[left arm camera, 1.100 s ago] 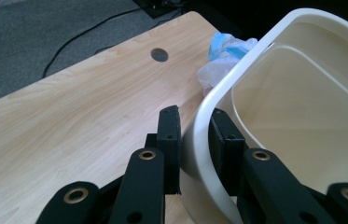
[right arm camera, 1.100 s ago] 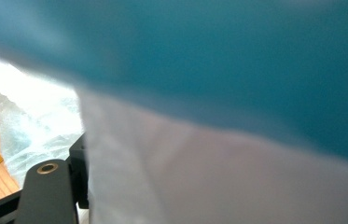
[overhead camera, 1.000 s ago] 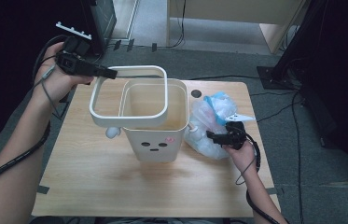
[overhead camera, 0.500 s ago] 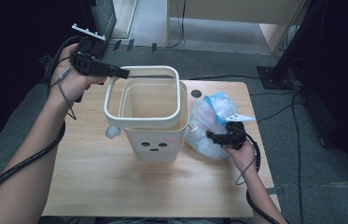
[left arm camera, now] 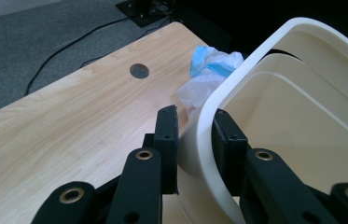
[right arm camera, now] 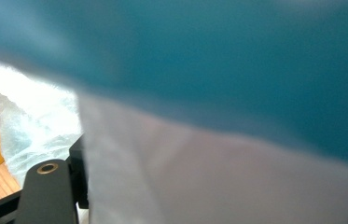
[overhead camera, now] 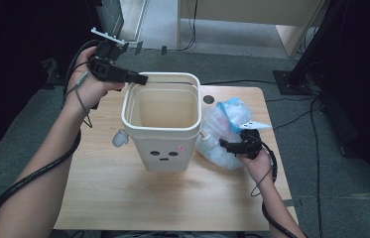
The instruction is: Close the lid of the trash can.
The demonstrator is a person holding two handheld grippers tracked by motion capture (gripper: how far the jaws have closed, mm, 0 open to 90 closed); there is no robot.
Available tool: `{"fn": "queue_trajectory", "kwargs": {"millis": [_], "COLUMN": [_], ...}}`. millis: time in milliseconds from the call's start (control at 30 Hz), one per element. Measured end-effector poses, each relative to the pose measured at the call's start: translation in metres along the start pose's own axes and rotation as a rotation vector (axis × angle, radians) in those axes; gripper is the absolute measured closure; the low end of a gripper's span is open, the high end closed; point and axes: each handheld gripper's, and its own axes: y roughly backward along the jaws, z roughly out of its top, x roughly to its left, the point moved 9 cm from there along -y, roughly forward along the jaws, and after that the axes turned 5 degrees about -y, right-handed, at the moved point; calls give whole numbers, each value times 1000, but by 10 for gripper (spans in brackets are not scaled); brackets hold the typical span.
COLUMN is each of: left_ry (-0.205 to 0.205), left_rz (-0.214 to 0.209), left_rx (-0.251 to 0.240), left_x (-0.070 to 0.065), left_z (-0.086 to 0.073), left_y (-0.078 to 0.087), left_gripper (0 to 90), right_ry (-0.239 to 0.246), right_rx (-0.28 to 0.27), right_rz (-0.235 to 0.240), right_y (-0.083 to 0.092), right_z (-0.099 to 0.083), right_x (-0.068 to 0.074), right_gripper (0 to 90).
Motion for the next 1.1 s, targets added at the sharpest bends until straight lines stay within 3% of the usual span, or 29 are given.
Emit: {"fn": "queue_trajectory", "kwargs": {"millis": [367, 500, 733, 767, 933, 1100], "left_ry": [15, -6, 0, -25, -27, -39], "left_rz": [-23, -10, -19, -17, -27, -32], "left_rx": [17, 18, 14, 7, 0, 4], "left_x": [-3, -4, -2, -2, -2, -2], "left_z": [-5, -6, -7, -7, -7, -7], "left_y": [-2, -1, -3, -3, -3, -2], "left_gripper": [740, 729, 726, 725, 718, 656], "right_ry": [-1, 0, 2, 0, -1, 1], "right_rx": [2, 2, 1, 1, 1, 1], "right_rz": [0, 0, 0, -1, 0, 0], "right_y": [0, 0, 0, 0, 0, 0], "right_z": [0, 0, 0, 0, 0, 0], "right_x": [0, 0, 0, 0, 0, 0], "right_gripper": [265, 265, 265, 265, 265, 265]}}
